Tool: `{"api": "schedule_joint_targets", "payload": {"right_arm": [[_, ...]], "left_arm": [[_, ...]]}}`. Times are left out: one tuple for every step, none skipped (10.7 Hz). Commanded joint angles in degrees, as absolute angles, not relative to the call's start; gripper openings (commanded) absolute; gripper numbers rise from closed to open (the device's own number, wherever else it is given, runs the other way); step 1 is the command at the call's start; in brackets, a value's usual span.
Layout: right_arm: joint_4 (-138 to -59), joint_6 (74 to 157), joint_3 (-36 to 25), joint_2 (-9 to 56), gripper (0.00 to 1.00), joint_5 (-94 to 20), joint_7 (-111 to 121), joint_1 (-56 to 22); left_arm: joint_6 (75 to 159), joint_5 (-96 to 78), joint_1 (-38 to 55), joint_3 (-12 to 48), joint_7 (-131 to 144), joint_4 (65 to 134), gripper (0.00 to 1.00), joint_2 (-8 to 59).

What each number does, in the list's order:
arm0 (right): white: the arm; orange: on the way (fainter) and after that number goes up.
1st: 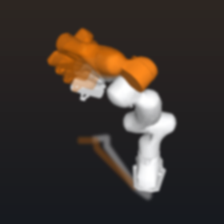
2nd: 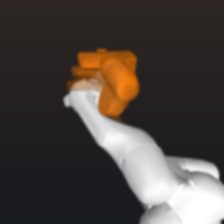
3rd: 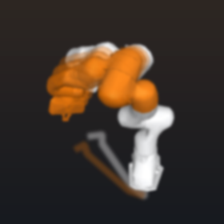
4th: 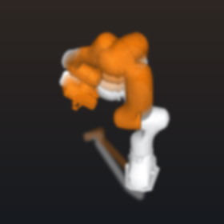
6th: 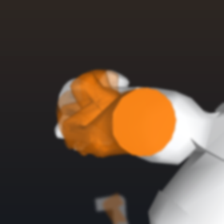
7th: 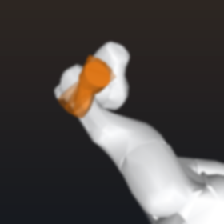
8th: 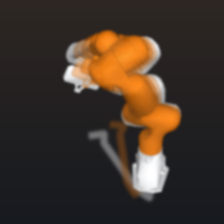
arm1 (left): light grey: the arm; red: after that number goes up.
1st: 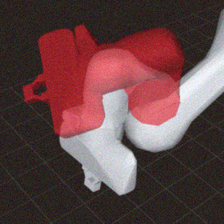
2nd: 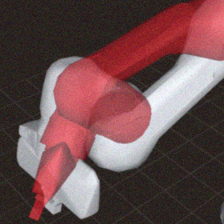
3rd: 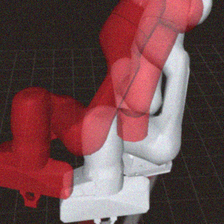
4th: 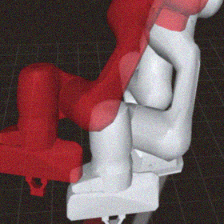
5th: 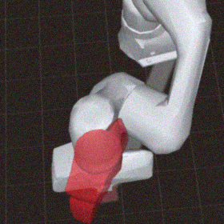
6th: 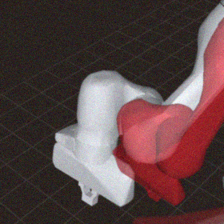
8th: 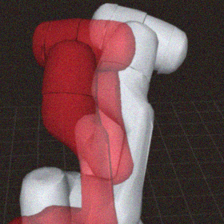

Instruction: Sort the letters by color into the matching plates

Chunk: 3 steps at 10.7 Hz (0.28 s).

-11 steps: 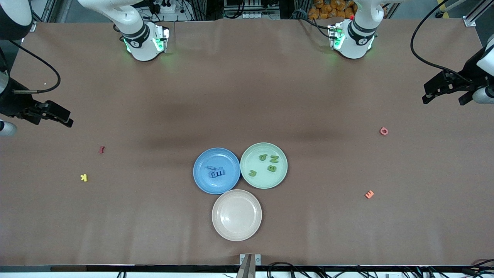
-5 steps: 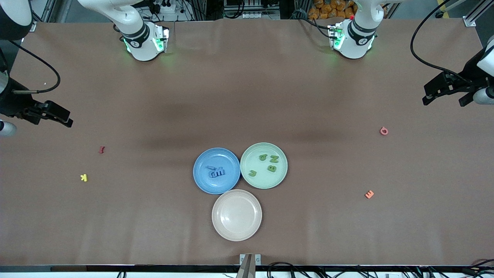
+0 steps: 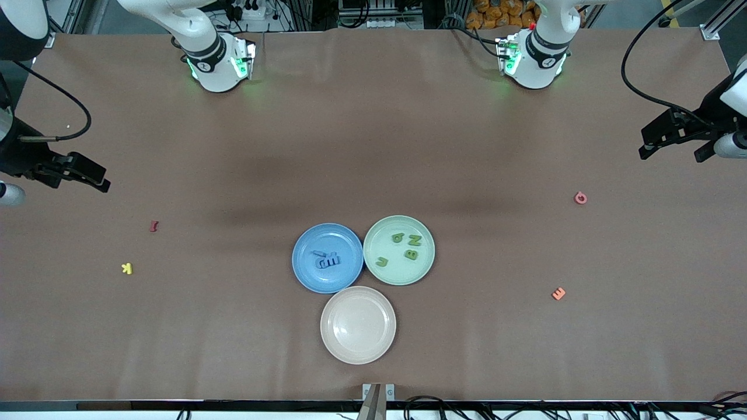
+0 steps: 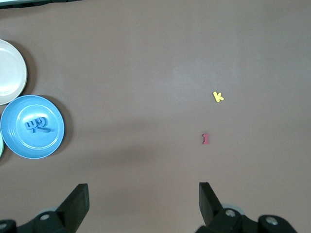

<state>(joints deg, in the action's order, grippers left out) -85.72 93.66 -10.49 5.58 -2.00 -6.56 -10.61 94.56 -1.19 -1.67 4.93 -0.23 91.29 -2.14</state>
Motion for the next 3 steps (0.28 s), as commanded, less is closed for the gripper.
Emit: {"api": "schedule_joint_targets", "payload": {"right_arm": [[-85.78, 93.43, -10.63, 4.92, 1.00, -0.88, -7.82, -10.90], [-85.78, 93.51, -10.63, 4.92, 1.00, -0.88, -7.82, -10.90], [-85.69, 93.52, -10.63, 4.92, 1.00, -0.88, -7.82, -10.90]], "left_arm": [[95.27, -0.35, -2.11, 5.27, -1.58, 91.58, 1.00, -2.37], [95.53, -0.35, -2.20, 5.27, -1.58, 91.67, 1.00, -2.37], [95.54, -0.35, -2.20, 5.27, -1.76, 91.67, 1.00, -2.37]]}}
